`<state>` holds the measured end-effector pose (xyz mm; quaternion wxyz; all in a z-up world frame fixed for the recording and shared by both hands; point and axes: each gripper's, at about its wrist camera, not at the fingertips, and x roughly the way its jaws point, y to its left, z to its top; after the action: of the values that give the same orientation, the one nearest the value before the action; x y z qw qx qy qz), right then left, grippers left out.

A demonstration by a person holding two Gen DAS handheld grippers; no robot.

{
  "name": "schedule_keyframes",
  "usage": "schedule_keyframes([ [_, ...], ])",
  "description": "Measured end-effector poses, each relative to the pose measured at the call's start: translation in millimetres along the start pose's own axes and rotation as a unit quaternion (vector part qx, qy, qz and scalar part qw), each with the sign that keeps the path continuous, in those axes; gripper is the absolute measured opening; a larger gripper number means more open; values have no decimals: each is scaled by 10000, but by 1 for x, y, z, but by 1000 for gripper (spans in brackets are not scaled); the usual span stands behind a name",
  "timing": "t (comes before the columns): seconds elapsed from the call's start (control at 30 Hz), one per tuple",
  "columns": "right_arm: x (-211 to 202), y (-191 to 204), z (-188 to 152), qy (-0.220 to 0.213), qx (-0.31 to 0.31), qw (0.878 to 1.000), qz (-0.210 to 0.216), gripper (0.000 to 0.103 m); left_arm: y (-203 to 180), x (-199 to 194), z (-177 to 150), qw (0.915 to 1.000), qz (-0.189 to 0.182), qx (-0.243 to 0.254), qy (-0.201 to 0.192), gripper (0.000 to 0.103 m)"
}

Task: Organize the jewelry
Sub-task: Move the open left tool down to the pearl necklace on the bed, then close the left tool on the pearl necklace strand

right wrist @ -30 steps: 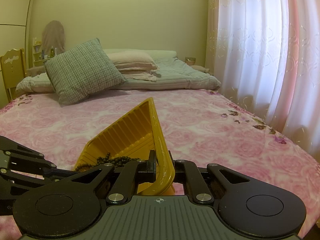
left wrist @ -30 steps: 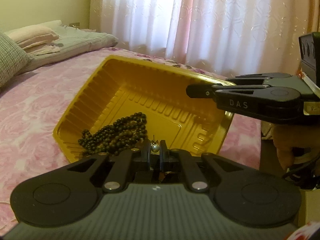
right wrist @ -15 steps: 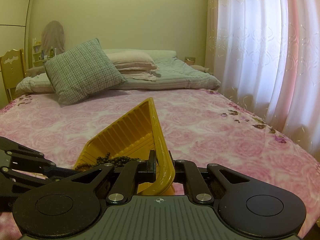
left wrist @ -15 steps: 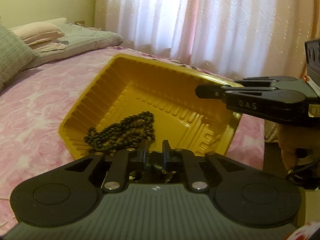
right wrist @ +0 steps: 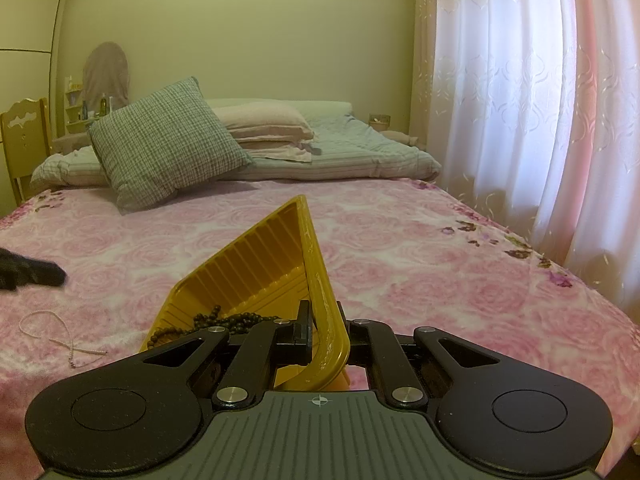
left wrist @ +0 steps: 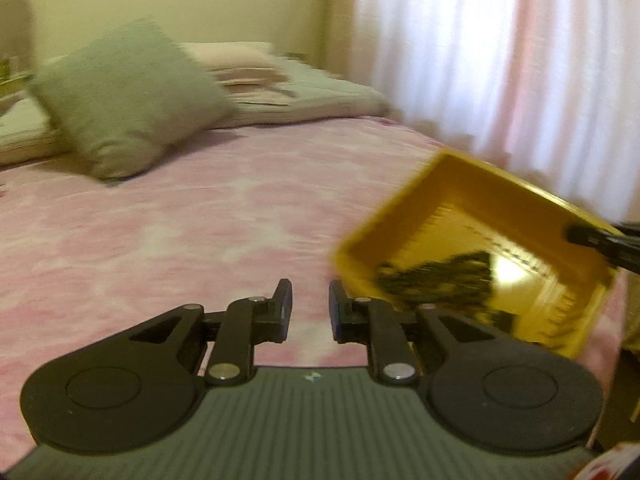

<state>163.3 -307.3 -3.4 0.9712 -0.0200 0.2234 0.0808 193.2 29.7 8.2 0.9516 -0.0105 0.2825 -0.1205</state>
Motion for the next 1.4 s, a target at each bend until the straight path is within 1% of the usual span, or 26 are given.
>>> schedule_keyframes([
  [0.1,0,0,1,-3,-2,10000,-3,8,29,-8,0,9994,353,-68,6,18],
  [0.27,0,1,1,0,-10,10000,-3,8,58,-13,-16,9975,675,-12,185,20],
  [0.4,-1,1,2,3,-15,10000,-9,8,68,-12,-36,9951,915,84,372,21],
  [0.5,-1,1,1,-1,-20,10000,-10,8,75,-12,-50,9926,1105,28,503,21],
  [0.73,0,0,1,8,-42,10000,-25,8,80,2,-68,9861,1502,172,689,23],
  [0.83,0,-1,0,15,-50,10000,-33,8,82,13,-70,9852,1553,115,713,23],
  [0.93,1,-2,0,29,-53,10000,-44,8,89,20,-72,9832,1657,-142,754,23],
  [1.0,1,-2,0,28,-64,10000,-53,8,92,24,-74,9829,1652,-254,766,23],
  [1.17,3,-3,0,43,-68,9999,-76,8,94,31,-77,9819,1687,-298,810,17],
  [1.4,4,-3,-1,58,-72,9999,-109,8,97,33,-78,9818,1666,-379,826,13],
])
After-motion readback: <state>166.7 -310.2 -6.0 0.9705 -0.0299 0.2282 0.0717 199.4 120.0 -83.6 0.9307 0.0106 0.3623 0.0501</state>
